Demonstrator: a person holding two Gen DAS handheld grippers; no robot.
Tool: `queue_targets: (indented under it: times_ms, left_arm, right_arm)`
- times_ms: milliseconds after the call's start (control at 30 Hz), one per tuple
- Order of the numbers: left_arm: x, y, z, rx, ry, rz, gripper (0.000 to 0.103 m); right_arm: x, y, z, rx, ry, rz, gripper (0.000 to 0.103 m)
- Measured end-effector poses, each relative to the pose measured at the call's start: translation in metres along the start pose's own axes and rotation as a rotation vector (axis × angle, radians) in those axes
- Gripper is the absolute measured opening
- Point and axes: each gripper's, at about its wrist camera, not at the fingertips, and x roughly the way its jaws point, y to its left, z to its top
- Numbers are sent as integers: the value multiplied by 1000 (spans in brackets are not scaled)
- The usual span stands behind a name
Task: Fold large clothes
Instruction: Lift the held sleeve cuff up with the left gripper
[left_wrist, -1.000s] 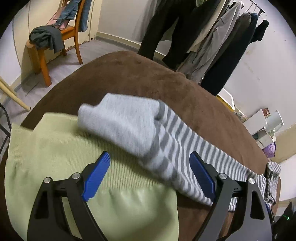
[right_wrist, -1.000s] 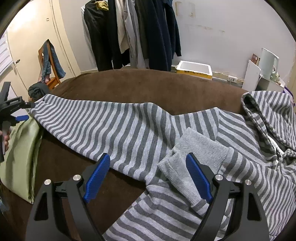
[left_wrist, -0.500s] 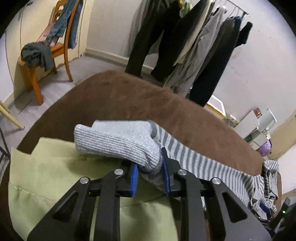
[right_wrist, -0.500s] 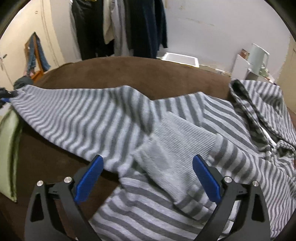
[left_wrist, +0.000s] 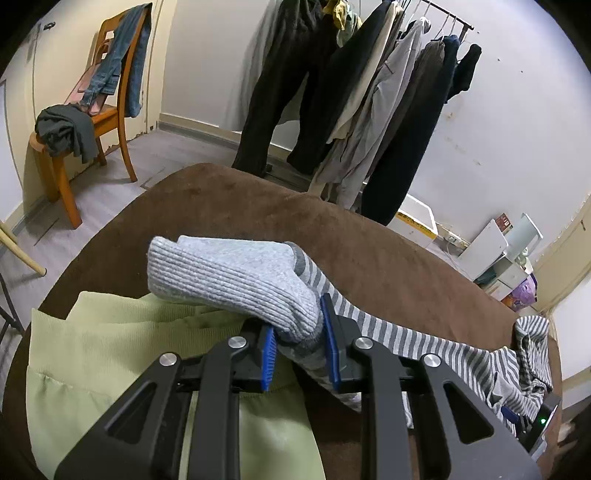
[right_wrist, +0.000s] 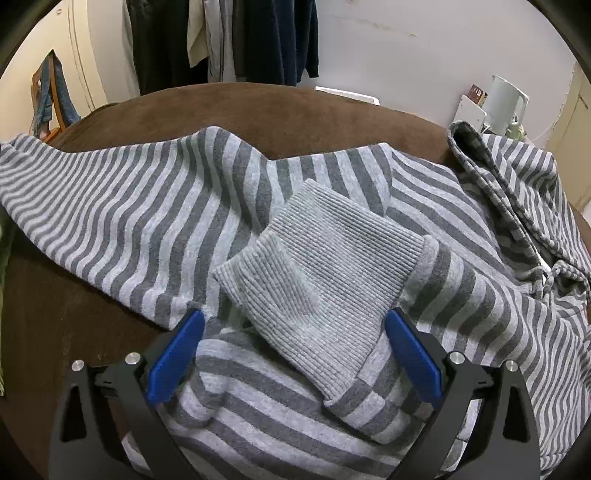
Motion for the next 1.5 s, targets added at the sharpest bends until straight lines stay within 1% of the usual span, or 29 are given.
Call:
queue_targets:
  times_ms: [100,200,233,267,300,400,500,567,600,700,767,800,833,900,967,1033,1067,1133,1167,1200,1233,1267,1333,1367,1433,1467,1500]
  left_arm:
    - [-6,-8,3,24,-1,-14,25]
    - [-22,-25,11,57,-25,-43,25]
    - [-26,-29,13,59,-28,-60,25]
    - [-33,-38,18,57,-30,-100,25]
    - [-38,-45,21,60,-32,-121,25]
    - [-60,-78,28,95,-64,-182,25]
    - [-82,-121,30,158,-83,-247,25]
    - [-98,-160,28,234,-95,-281,25]
    - [-103,-174,26,258,-99,-295,24]
    - [-130,-235,17,356,-122,-370,24]
    - [-141,-268,11,411,-127,-402,24]
    - [-146,-288,5,448,-123,-417,24]
    - [-146,-306,-1,474,-108,-416,24]
    - [-139,-327,-12,493,-62,-429,24]
    - [-122,-339,-25,496,-15,-421,24]
    - [-99,-347,-40,516,32,-384,24]
    - [-85,-348,-50,526,60,-364,24]
    - [-64,-348,-65,555,80,-301,26]
    - [-57,-349,-71,570,88,-274,30]
    - [-44,-348,-80,599,97,-225,41]
    - [-31,-347,-89,625,103,-177,49]
    - [-20,-345,-97,658,95,-136,50]
    - [0,-343,-107,690,112,-93,52]
    - [6,-342,-112,695,126,-83,53]
    - [25,-339,-124,716,146,-41,61]
    - [38,-335,-129,727,152,-17,62]
    - [46,-333,-130,729,162,-12,62]
  right_arm:
    - [-11,-11,4,42,-26,31,97]
    - [-30,-22,6,66,-58,38,97]
    - [-35,-25,6,69,-67,38,97]
    - [-43,-30,6,76,-78,37,97]
    - [-49,-33,4,83,-85,38,97]
    - [-73,-56,-1,129,-109,53,97]
    - [-91,-76,-7,139,-112,39,97]
    - [-104,-93,-13,152,-113,30,97]
    - [-114,-104,-17,164,-122,23,97]
    - [-133,-125,-26,194,-137,1,97]
    - [-147,-144,-35,223,-145,-20,97]
    - [-153,-153,-39,237,-145,-26,97]
    - [-160,-163,-44,254,-144,-26,97]
    - [-172,-180,-56,283,-150,-31,97]
    - [-179,-189,-64,295,-155,-44,97]
    - [-185,-198,-72,310,-150,-51,97]
    - [-187,-202,-76,312,-145,-54,97]
    - [-188,-205,-79,306,-137,-60,97]
    - [-188,-206,-81,299,-132,-63,97]
    - [-188,-207,-81,293,-129,-67,97]
    - [-188,-207,-81,289,-127,-68,97]
    - [-187,-207,-82,285,-125,-69,97]
    - [-182,-206,-82,279,-118,-69,97]
    - [-179,-205,-82,279,-114,-69,97]
    - [-173,-204,-82,280,-101,-67,97]
    - [-169,-203,-83,279,-94,-66,97]
    - [-167,-202,-83,277,-89,-65,97]
